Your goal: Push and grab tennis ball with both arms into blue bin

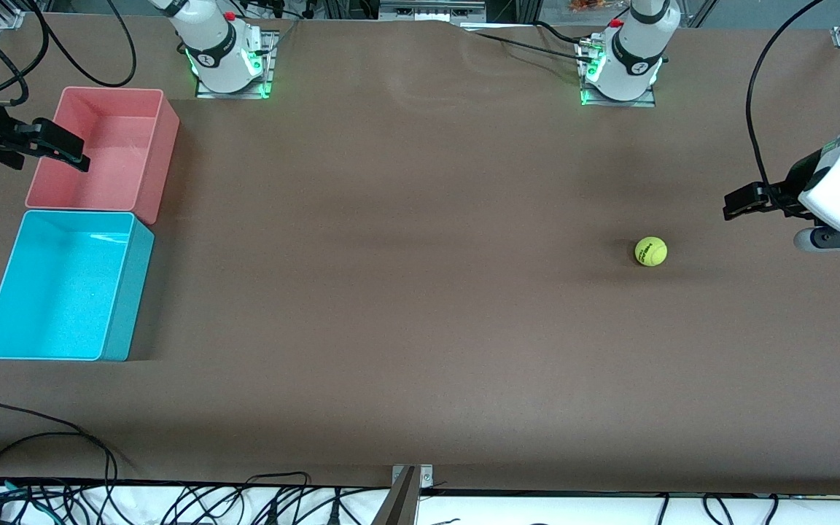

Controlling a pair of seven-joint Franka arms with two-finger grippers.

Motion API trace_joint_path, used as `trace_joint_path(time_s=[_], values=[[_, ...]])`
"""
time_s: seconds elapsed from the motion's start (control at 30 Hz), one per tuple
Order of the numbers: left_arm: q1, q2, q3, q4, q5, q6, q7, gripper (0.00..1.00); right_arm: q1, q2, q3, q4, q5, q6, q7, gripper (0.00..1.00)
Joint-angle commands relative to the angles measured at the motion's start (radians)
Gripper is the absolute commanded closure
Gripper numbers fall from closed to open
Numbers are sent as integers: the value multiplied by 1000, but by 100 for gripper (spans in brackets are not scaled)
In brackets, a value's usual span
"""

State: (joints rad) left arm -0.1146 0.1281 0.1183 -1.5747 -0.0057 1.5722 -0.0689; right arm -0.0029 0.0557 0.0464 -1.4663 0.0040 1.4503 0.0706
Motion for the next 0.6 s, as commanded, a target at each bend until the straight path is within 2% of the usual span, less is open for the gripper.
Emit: trace_joint_path(time_s=[0.0,0.57], values=[[-4,-5,3,-1,12,-3,23,0,-9,-3,13,20,-10,-21,0,0],[-4,-5,3,-1,12,-3,23,0,-9,-13,13,20,-10,-45,1,0]])
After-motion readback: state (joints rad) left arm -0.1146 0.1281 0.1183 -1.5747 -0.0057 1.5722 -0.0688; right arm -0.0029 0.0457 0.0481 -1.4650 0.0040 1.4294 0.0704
